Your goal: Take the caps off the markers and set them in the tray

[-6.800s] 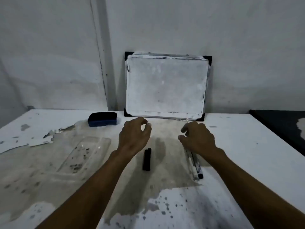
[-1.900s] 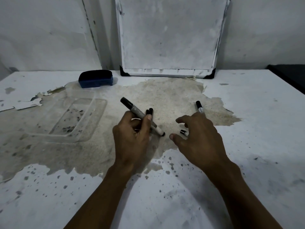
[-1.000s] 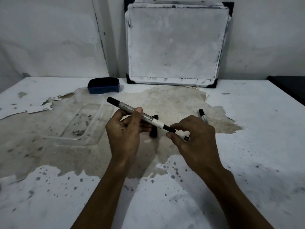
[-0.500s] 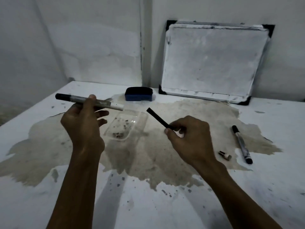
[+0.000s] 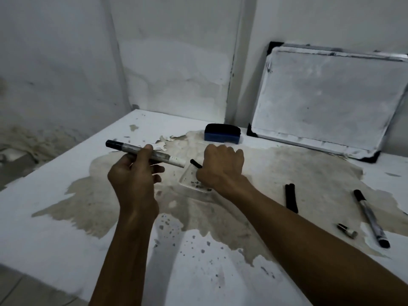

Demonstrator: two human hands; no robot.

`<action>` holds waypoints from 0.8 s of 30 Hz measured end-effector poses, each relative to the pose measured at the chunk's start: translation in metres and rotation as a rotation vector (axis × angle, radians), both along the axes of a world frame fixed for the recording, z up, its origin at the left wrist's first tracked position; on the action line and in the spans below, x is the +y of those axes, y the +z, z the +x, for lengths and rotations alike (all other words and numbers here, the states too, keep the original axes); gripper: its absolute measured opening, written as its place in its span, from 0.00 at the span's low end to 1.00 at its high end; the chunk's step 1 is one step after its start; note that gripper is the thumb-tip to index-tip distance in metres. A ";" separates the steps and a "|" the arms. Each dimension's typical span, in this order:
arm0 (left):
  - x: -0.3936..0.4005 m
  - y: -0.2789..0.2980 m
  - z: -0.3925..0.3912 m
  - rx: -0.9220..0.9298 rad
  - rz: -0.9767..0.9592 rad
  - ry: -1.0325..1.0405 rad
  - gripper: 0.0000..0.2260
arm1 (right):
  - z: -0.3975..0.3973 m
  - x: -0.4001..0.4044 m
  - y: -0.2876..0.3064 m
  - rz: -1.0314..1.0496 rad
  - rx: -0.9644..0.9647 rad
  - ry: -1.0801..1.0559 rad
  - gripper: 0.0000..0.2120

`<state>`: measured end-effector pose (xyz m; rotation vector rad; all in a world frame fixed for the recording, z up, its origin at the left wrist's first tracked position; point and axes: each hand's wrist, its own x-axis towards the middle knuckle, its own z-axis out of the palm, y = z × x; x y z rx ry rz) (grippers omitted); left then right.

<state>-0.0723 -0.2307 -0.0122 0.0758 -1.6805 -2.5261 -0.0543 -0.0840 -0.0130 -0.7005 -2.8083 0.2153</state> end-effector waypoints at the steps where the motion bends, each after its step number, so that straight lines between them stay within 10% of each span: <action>1: -0.001 0.000 0.000 0.000 -0.004 -0.001 0.07 | -0.004 -0.002 -0.002 0.020 -0.037 0.001 0.15; 14: 0.002 -0.001 -0.001 -0.008 -0.018 -0.041 0.07 | -0.018 -0.007 -0.008 0.117 -0.170 0.037 0.14; 24: 0.027 0.004 0.020 0.043 0.010 -0.130 0.07 | 0.069 0.033 -0.006 -0.110 0.284 -0.059 0.10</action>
